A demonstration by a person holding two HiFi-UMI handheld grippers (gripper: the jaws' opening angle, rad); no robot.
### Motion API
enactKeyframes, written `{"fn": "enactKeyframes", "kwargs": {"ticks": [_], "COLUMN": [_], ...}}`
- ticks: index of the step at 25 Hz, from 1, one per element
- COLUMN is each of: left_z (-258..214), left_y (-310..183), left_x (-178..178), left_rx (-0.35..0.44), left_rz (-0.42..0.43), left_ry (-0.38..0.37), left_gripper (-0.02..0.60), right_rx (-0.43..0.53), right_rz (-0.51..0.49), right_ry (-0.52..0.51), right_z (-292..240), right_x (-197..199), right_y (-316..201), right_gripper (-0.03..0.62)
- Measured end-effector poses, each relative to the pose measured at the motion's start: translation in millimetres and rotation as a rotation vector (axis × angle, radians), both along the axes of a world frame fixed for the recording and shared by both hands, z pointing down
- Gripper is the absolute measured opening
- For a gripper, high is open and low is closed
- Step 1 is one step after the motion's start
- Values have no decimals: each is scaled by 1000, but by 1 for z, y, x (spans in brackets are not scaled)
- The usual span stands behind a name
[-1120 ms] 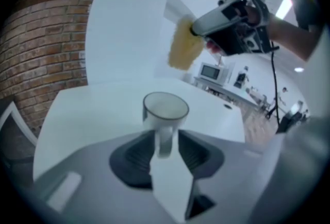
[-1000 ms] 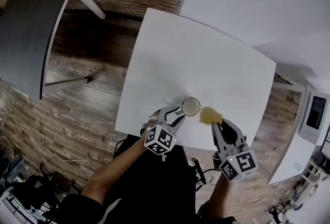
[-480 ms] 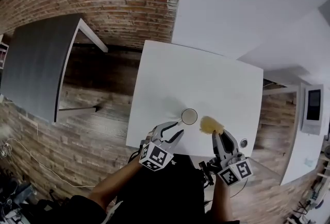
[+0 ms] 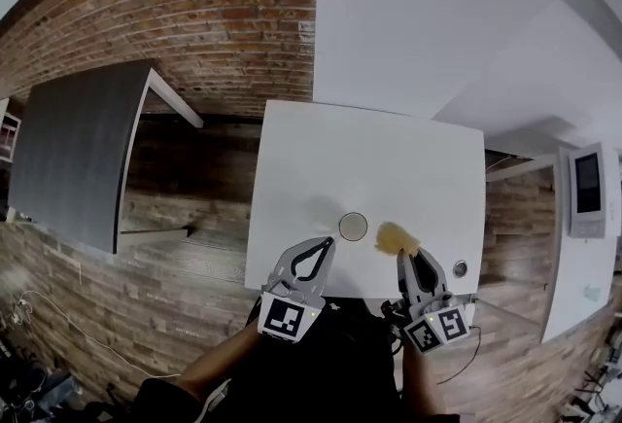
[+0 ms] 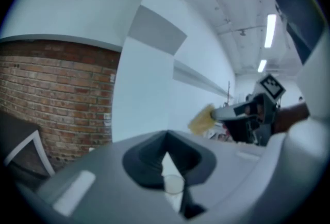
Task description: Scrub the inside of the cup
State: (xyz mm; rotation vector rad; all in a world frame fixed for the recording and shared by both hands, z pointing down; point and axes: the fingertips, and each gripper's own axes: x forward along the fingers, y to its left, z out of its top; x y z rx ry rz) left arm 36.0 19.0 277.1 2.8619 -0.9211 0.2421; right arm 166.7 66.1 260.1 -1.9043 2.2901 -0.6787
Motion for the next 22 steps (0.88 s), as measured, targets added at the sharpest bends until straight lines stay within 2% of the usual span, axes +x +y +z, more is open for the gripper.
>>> {"fn": "enactKeyframes", "kwargs": {"ticks": [8, 13, 17, 22], "left_z": [-29, -30, -30, -32], "left_y": [-3, -6, -10, -8], "left_x": [4, 3, 2, 3], "left_rx": [84, 90, 89, 89], "left_rz": [23, 26, 18, 23], "left_ry": [3, -4, -3, 5], "left_gripper": [3, 3, 3, 3], "right_rx": [23, 31, 82, 77], "right_rz": [5, 9, -2, 10], "right_ry": [81, 101, 98, 97], "right_z": [-9, -11, -21, -21], "right_x": [-17, -22, -28, -29], "right_y": [0, -5, -13, -12], "right_gripper": [57, 57, 57, 57]}}
